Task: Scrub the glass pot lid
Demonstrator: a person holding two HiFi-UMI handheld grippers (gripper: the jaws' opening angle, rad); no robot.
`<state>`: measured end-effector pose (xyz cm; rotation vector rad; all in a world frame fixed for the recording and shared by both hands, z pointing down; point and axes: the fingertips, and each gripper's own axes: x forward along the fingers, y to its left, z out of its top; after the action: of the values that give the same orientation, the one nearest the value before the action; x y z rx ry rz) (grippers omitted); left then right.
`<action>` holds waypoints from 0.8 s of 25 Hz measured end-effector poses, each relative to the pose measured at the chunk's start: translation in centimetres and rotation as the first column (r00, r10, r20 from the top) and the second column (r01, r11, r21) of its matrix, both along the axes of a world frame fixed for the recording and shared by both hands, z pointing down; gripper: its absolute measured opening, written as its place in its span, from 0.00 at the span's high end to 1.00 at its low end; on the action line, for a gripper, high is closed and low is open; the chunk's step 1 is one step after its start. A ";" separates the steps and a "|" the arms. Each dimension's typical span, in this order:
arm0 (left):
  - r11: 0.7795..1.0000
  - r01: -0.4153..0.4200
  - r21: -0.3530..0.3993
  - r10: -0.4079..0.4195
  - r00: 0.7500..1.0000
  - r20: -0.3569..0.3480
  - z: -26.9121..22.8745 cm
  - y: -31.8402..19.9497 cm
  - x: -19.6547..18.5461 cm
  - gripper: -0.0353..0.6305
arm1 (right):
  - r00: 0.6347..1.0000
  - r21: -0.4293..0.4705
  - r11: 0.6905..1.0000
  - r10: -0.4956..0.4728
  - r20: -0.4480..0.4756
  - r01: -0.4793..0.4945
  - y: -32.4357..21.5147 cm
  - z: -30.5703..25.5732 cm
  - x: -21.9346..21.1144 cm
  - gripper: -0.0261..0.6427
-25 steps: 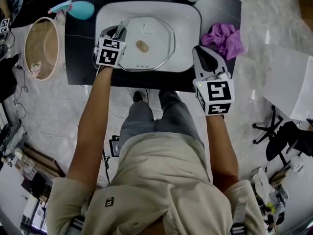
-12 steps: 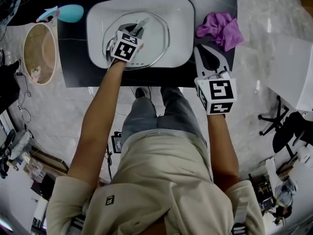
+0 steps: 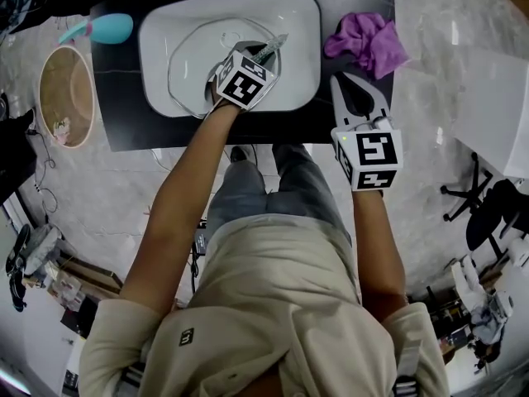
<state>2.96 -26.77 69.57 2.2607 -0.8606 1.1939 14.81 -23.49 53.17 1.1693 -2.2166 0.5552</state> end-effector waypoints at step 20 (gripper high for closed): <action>0.998 -0.056 0.002 0.053 0.949 0.312 2.9 0.9 -14.4 0.82 | 0.996 -0.025 0.996 -0.091 -0.008 0.090 -0.5 1.7 -4.6 0.92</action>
<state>-11.40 -25.89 72.46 2.1484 -0.9236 1.6062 10.16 -23.94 54.85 1.0511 -2.2364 0.5375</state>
